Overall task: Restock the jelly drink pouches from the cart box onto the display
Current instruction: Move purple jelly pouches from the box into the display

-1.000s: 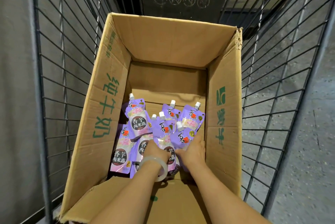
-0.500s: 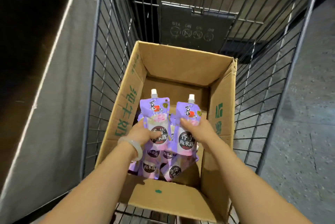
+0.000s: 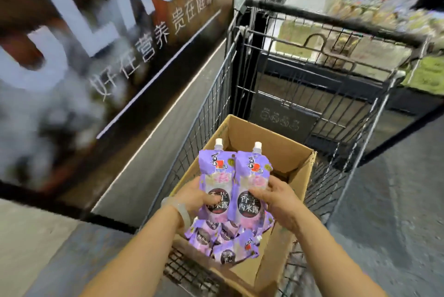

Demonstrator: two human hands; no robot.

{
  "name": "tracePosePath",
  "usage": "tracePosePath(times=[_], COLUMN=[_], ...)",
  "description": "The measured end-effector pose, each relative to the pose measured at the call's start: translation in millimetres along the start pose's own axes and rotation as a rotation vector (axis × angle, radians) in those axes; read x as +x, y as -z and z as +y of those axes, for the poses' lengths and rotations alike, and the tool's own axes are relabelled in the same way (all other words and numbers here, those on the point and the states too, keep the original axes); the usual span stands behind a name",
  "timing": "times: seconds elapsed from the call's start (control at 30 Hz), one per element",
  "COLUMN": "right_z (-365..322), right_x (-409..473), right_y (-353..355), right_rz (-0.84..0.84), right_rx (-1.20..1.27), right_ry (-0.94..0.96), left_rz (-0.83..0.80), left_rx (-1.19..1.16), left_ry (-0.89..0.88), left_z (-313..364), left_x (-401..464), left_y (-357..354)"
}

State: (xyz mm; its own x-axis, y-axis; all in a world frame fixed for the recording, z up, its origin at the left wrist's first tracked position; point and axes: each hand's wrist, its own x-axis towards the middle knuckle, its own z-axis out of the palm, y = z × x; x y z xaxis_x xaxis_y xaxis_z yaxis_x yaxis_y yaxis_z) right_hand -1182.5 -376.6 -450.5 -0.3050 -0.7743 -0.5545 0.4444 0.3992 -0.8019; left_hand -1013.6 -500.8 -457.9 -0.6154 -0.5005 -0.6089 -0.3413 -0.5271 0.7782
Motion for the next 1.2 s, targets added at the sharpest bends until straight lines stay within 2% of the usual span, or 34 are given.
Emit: tracePosePath(times=[0.17,0.27,0.43,0.63,0.87,1.2], right_z=[-9,-10,-6,21,95,265], right_x=[-55,-90,-145,-217,-347,-586], right_y=[-26,-50,-115,-210,-320,-418], right_rz=[-0.181,-0.225,-0.361,-0.617,-0.945,-1.290], right_rx=[-0.112,-0.192,-0.308,-0.358,-0.447,-0.534], right_ry=[0.070,0.129,0.188,0.202,0.172,0.093], left_rz=[0.119,0.237,0.433,0.662,0.973,1.366], left_rx=[-0.160,-0.268,-0.367,-0.433,-0.567,-0.769], left_ry=[-0.193,-0.246,-0.288,-0.417,-0.510,-0.591], left_z=[-13,-31,-60,-100,-195,-368], left_x=[-95,-154,-255,-381,-554,-803], left_y=[-23,-26,-13,7,16,-30])
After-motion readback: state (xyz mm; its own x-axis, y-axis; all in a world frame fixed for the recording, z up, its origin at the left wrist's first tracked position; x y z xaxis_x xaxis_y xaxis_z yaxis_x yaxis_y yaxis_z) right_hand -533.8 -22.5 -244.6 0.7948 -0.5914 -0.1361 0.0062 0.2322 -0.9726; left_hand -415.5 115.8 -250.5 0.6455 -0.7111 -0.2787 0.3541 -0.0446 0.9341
